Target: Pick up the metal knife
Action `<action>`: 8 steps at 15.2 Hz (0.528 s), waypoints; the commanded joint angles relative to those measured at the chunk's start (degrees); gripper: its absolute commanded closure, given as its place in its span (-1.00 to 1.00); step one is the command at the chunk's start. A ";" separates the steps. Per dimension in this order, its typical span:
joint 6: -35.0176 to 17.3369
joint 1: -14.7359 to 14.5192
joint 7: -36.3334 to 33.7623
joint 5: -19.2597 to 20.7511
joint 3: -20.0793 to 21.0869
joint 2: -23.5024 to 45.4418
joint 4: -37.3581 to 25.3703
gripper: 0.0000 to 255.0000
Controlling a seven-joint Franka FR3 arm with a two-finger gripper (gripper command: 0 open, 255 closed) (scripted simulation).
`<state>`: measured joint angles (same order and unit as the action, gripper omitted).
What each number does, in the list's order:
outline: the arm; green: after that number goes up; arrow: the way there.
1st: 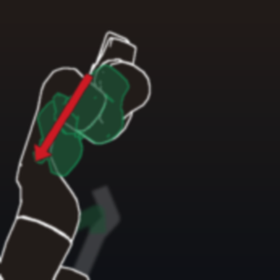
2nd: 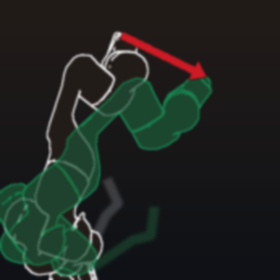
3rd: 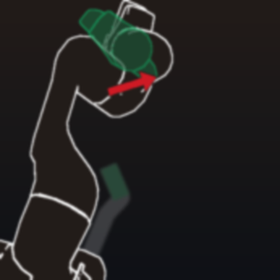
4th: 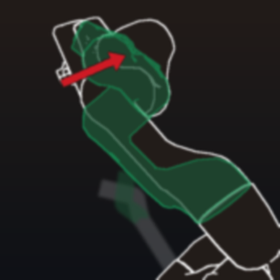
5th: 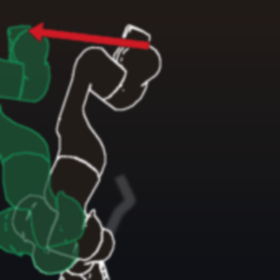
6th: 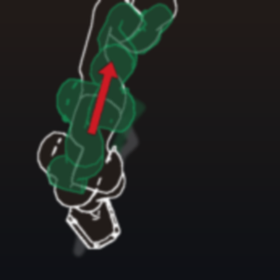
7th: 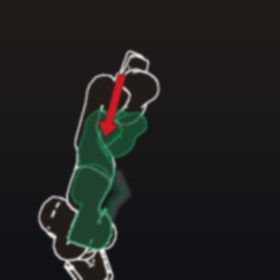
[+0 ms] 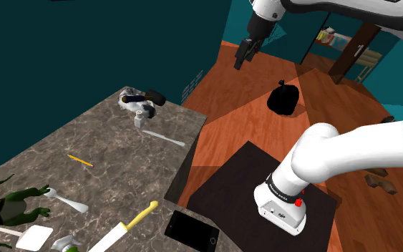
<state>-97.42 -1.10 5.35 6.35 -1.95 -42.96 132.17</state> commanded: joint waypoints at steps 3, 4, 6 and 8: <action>-2.78 -0.44 -0.32 -0.17 0.39 2.85 0.96 -1.00; -4.16 -0.65 -0.48 -0.25 0.58 4.35 1.35 -1.00; -6.88 -1.06 -0.79 -0.40 0.98 7.50 1.95 -1.00; -9.55 -1.47 -1.09 -0.51 1.38 10.84 2.31 -1.00</action>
<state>-105.24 -2.44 4.25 5.82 -0.60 -33.75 133.89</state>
